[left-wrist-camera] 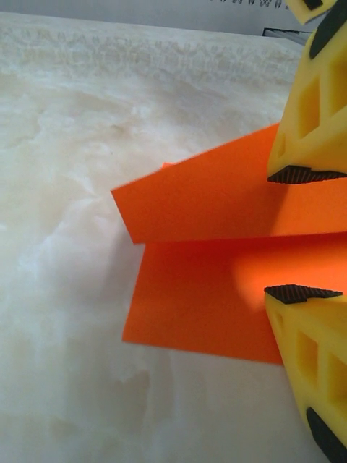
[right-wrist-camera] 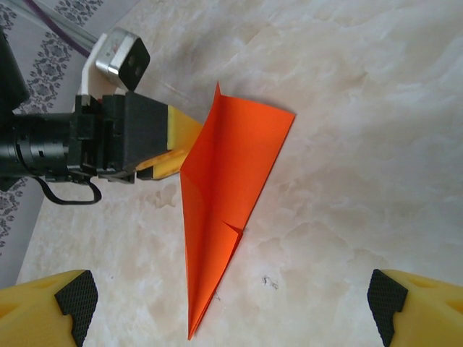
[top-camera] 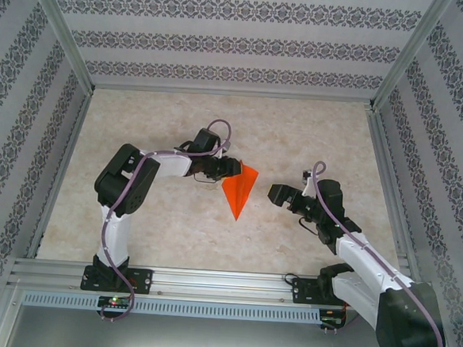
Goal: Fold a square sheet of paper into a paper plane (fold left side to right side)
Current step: Turn over the paper at the center of the table.
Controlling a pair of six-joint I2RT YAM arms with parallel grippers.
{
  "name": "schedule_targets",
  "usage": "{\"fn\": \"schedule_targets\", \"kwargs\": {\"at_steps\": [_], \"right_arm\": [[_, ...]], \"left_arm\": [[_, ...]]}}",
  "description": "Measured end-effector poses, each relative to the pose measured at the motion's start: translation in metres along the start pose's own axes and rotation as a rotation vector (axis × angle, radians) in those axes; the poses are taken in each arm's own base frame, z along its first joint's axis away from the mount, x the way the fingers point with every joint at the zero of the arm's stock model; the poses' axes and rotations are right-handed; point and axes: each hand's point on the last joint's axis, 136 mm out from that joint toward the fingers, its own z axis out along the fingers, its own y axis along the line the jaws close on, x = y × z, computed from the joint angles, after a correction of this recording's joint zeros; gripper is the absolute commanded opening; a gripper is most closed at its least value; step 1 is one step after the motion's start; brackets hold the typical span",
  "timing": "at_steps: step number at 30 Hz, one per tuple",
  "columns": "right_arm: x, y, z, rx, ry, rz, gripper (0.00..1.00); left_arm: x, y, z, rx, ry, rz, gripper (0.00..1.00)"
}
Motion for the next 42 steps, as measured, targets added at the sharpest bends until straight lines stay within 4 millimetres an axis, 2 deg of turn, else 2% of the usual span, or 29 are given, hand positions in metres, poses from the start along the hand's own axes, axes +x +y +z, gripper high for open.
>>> {"fn": "schedule_targets", "kwargs": {"at_steps": [3, 6, 11, 15, 19, 22, 27, 30, 33, 35, 38, 42], "right_arm": [[0.002, 0.0, 0.004, -0.001, 0.027, 0.01, 0.94], [-0.001, 0.004, 0.01, -0.011, 0.049, 0.024, 0.86], [0.005, 0.014, 0.035, -0.034, 0.146, 0.041, 0.7], [0.008, 0.021, 0.053, -0.059, 0.189, 0.062, 0.69], [0.011, 0.022, 0.059, -0.067, 0.201, 0.073, 0.69], [0.009, 0.024, 0.059, -0.078, 0.192, 0.07, 0.72], [0.001, 0.032, 0.052, -0.111, 0.167, 0.071, 0.88], [-0.009, 0.034, 0.043, -0.136, 0.133, 0.076, 0.98], [-0.024, 0.038, 0.032, -0.172, 0.084, 0.082, 0.98], [-0.032, 0.044, 0.024, -0.21, 0.063, 0.084, 0.98], [-0.041, 0.061, 0.016, -0.291, 0.051, 0.084, 0.98], [-0.047, 0.085, 0.008, -0.409, 0.056, 0.091, 0.98]], "left_arm": [[-0.001, -0.004, 0.003, 0.012, 0.006, 0.006, 0.47], [0.001, -0.006, 0.008, 0.018, 0.018, 0.009, 0.47], [0.002, -0.011, 0.01, 0.027, 0.025, 0.018, 0.45], [0.005, -0.014, 0.011, 0.035, 0.033, 0.021, 0.42], [0.006, -0.017, 0.011, 0.05, 0.043, 0.023, 0.36], [0.005, -0.023, 0.011, 0.064, 0.045, 0.027, 0.28], [0.005, -0.028, 0.011, 0.083, 0.046, 0.047, 0.12], [0.003, -0.032, 0.006, 0.089, 0.038, 0.07, 0.08], [-0.004, -0.049, -0.011, 0.1, 0.003, 0.111, 0.07], [-0.013, -0.067, -0.032, 0.122, -0.042, 0.148, 0.07], [-0.032, -0.098, -0.072, 0.166, -0.135, 0.198, 0.07], [-0.051, -0.126, -0.12, 0.204, -0.252, 0.243, 0.06]]}}
